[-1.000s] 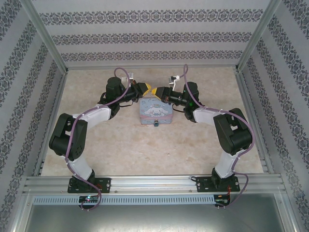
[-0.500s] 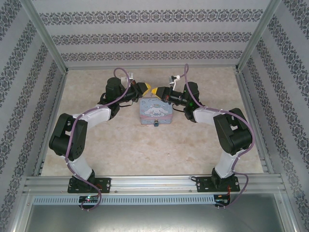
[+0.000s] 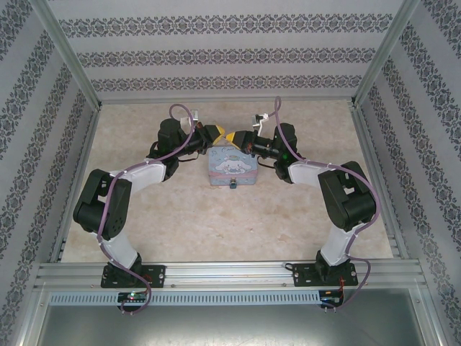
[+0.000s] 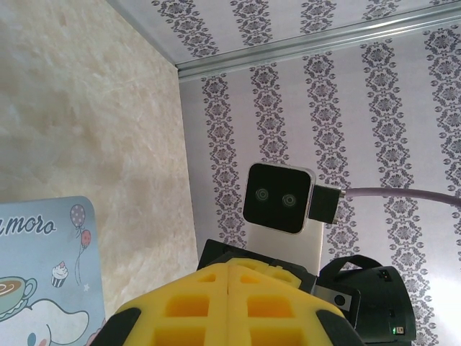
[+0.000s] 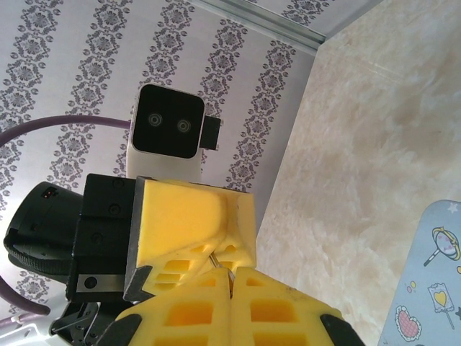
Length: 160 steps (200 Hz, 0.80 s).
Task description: Unlock a padlock with a key
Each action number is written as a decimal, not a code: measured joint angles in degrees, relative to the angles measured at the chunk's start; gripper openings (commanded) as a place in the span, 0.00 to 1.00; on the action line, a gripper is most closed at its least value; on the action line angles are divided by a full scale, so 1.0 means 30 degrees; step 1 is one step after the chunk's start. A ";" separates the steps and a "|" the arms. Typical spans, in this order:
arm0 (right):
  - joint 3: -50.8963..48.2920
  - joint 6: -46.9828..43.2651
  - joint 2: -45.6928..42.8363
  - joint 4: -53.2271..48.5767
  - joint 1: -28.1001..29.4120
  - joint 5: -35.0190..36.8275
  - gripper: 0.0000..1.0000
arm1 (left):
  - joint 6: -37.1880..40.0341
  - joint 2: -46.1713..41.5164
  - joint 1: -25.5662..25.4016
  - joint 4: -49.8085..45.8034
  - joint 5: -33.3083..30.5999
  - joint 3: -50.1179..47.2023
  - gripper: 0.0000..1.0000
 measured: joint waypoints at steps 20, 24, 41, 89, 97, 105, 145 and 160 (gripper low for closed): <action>-0.0007 0.0007 -0.0007 0.0022 -0.0007 0.0015 0.00 | 0.0080 -0.0036 -0.0007 -0.0197 -0.0146 -0.0007 0.52; -0.0007 0.0007 -0.0007 0.0029 -0.0007 0.0015 0.00 | 0.0117 -0.0073 -0.0007 -0.0313 -0.0248 -0.0029 0.60; -0.0146 0.0000 -0.0044 0.0095 -0.0087 0.0073 0.00 | 0.0393 -0.0430 -0.0007 -0.1260 -0.0612 -0.0204 0.81; -0.1537 -0.0022 -0.0612 -0.0656 -0.1115 0.0364 0.00 | 0.3053 -0.4386 -0.0022 -0.5909 -0.2164 -0.1253 0.97; -0.1719 -0.0036 -0.0736 -0.0969 -0.1355 0.0437 0.00 | 0.3891 -0.5217 -0.0124 -0.6951 -0.2557 -0.1333 0.97; -0.1829 -0.0087 -0.0852 -0.1290 -0.1552 0.0532 0.00 | 0.4779 -0.5923 -0.0321 -0.8087 -0.3024 -0.1341 0.97; -0.1931 -0.0933 -0.1894 -0.4218 -0.2018 0.1384 0.00 | 0.8903 -0.7577 -0.3198 -1.2298 -0.5202 -0.1836 0.90; -0.1931 -0.1290 -0.2331 -0.5472 -0.2011 0.1763 0.00 | 0.9916 -0.7410 -0.4167 -1.2713 -0.5668 -0.2769 0.88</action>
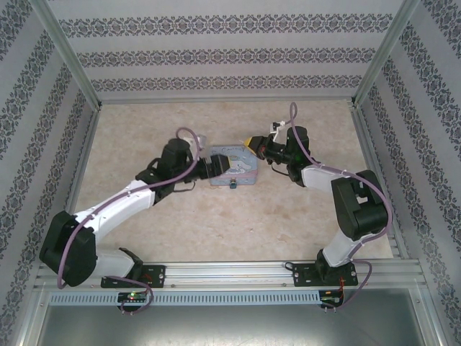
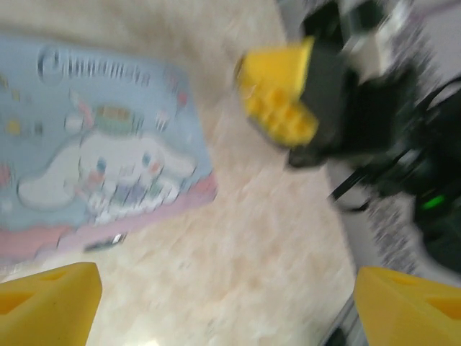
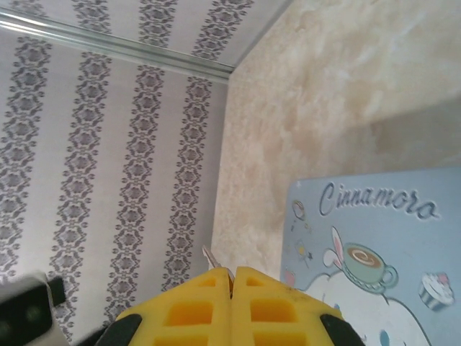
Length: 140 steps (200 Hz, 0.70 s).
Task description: Unlock a padlock with a key
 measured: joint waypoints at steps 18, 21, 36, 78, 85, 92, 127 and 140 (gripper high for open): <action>0.0000 -0.0233 -0.0342 -0.1158 0.0000 0.0313 0.00 | 0.0838 0.0656 -0.0882 -0.0066 -0.0656 -0.1326 0.86; 0.0000 -0.0255 -0.0379 -0.1333 0.0000 0.0335 0.00 | 0.0947 0.0801 -0.0998 -0.0036 -0.0787 -0.1523 0.85; 0.0000 -0.0321 -0.0430 -0.1967 0.0000 0.0481 0.00 | 0.1297 0.1596 -0.1479 0.0306 -0.1282 -0.2484 0.83; 0.0000 -0.0488 -0.0430 -0.3308 0.0058 0.0619 0.00 | 0.1705 0.4218 -0.2492 0.2732 -0.2164 -0.3249 0.75; 0.0000 -0.0539 -0.0430 -0.3483 0.0146 0.0627 0.00 | 0.1770 0.4605 -0.2623 0.3220 -0.2295 -0.3249 0.74; 0.0007 -0.0568 -0.0430 -0.3592 0.0182 0.0619 0.00 | 0.1858 0.4969 -0.2739 0.3701 -0.2404 -0.3242 0.73; 0.0182 -0.0780 0.0044 -0.3708 0.0430 0.0605 0.00 | 0.2441 0.6411 -0.3067 0.5187 -0.3126 -0.3009 0.70; 0.0372 -0.0823 0.0401 -0.3708 0.0430 0.0605 0.00 | 0.2732 0.6725 -0.3104 0.5865 -0.3534 -0.2907 0.69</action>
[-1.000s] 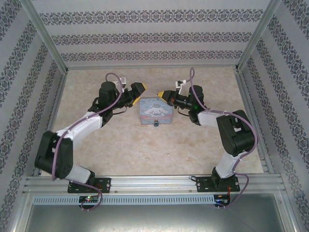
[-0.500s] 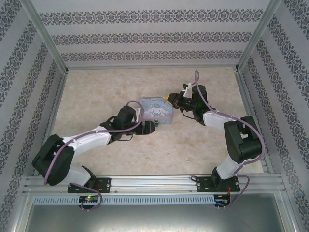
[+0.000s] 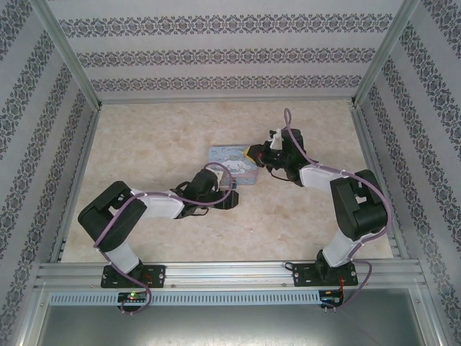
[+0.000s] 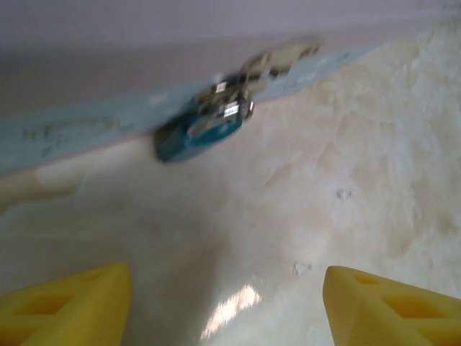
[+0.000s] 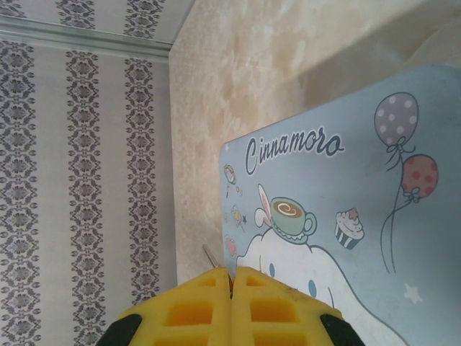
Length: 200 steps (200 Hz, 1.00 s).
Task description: Unlock a padlock with a key
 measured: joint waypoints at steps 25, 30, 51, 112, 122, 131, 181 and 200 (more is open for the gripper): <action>0.0379 0.0000 0.0517 -0.0058 0.0000 -0.0007 0.00 | 0.0656 0.0699 -0.0007 0.0714 -0.0794 0.0284 0.68; 0.0452 0.0000 0.0583 -0.0066 0.0000 -0.0007 0.00 | 0.0787 0.0874 -0.0015 0.0860 -0.0896 0.0386 0.68; 0.0801 0.0000 0.0765 -0.0146 0.0000 -0.0007 0.00 | 0.1275 0.1523 -0.0015 0.1173 -0.1348 0.0925 0.66; 0.1676 0.0007 0.1545 -0.0131 0.0000 -0.0015 0.00 | 0.2470 0.2849 -0.0146 0.2681 -0.3082 0.1559 0.63; 0.1676 0.0015 0.1676 -0.0131 0.0000 -0.0015 0.00 | 0.2630 0.3002 -0.0197 0.2907 -0.3300 0.1588 0.63; 0.1676 0.0007 0.1785 -0.0138 0.0000 -0.0015 0.00 | 0.2769 0.3089 -0.0233 0.2973 -0.3446 0.1654 0.63; 0.1676 0.0015 0.2069 -0.0138 0.0000 -0.0015 0.00 | 0.2929 0.4189 -0.0175 0.3599 -0.2892 0.2776 0.63; 0.1676 0.0007 0.2120 -0.0138 0.0000 -0.0007 0.00 | 0.2441 0.4517 0.0138 0.4233 -0.1916 0.2994 0.63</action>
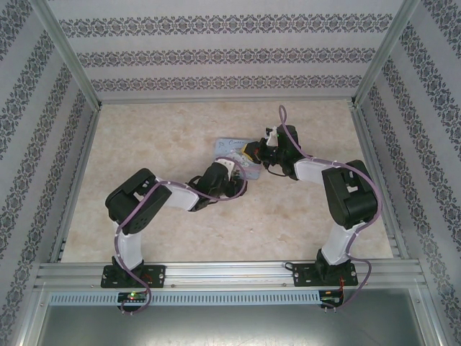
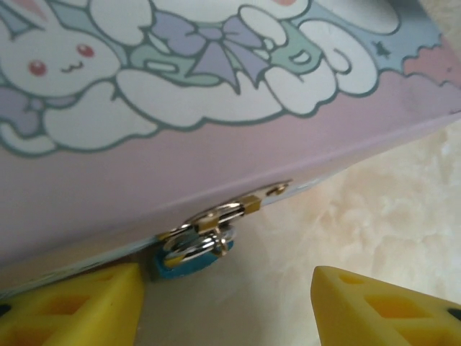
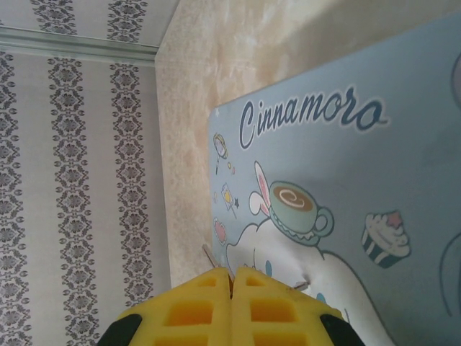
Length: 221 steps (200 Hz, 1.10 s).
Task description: Unlock a padlock with a key
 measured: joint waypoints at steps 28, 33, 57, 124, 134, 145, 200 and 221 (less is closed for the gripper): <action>0.0000 0.0000 0.0124 0.0000 0.0000 0.0000 0.00 | -0.1304 0.0408 0.0648 0.1042 0.1909 0.0175 0.63; 0.0000 0.0000 0.0146 0.0000 0.0000 0.0007 0.00 | -0.1508 0.0488 0.0736 0.1209 0.2193 0.0211 0.63; 0.0000 0.0000 0.0284 0.0000 0.0000 0.0007 0.00 | -0.2171 0.0831 0.0925 0.1508 0.3235 0.0605 0.63; 0.0233 0.0007 0.0838 0.0357 0.0000 -0.0007 0.00 | -0.2200 0.1100 0.0823 -0.0146 0.3133 0.1785 0.63; 0.0321 0.0015 0.0940 0.0452 0.0000 -0.0007 0.00 | -0.2098 0.1100 0.0721 -0.0627 0.2732 0.2004 0.63; 0.0415 0.0058 0.1056 0.0517 -0.0007 -0.0007 0.00 | -0.1974 0.1100 0.0612 -0.1027 0.2324 0.2193 0.63; 0.0488 0.0211 0.1304 0.0896 -0.0007 -0.0073 0.00 | -0.1705 0.1151 0.0488 -0.1421 0.1362 0.2375 0.56; 0.0488 0.0291 0.1304 0.0903 -0.0007 -0.0066 0.00 | -0.1953 0.1217 0.0525 -0.1282 0.1668 0.2368 0.52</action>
